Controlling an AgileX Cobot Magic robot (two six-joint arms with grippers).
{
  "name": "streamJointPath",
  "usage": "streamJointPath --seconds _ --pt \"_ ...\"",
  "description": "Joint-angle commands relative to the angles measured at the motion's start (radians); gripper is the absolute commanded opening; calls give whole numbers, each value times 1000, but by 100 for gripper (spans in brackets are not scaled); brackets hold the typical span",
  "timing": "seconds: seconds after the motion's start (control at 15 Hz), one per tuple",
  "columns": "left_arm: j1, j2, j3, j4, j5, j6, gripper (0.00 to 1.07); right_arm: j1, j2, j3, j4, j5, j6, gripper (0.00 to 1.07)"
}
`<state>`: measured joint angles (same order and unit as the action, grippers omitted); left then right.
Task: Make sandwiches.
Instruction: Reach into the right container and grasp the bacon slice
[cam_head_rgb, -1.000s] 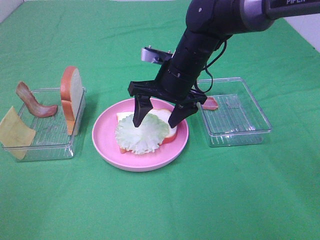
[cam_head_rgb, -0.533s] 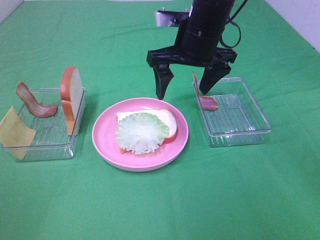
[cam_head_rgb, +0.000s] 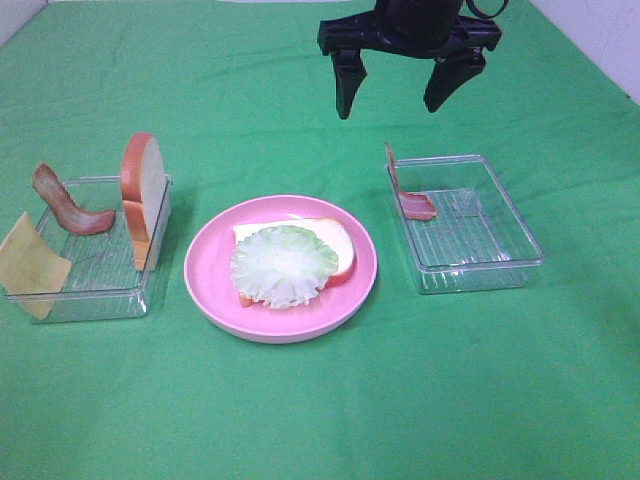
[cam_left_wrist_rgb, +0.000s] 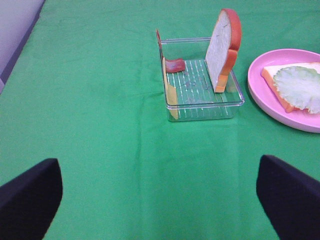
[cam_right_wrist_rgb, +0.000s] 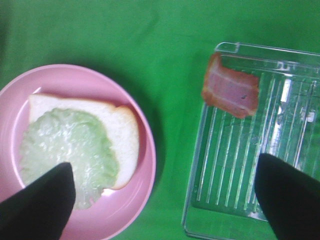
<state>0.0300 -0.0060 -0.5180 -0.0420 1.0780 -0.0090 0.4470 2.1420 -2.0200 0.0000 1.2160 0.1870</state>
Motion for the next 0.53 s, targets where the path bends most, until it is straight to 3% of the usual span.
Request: streamJointPath --seconds 0.07,0.2,0.53 --pt "-1 -12 3 -7 -2 0 102 -52 67 -36 9 77 30 93" --pt "-1 -12 3 -7 -2 0 102 -98 127 -67 21 36 8 93" --pt "-1 -12 3 -7 -2 0 102 -98 193 -111 86 -10 -23 92"
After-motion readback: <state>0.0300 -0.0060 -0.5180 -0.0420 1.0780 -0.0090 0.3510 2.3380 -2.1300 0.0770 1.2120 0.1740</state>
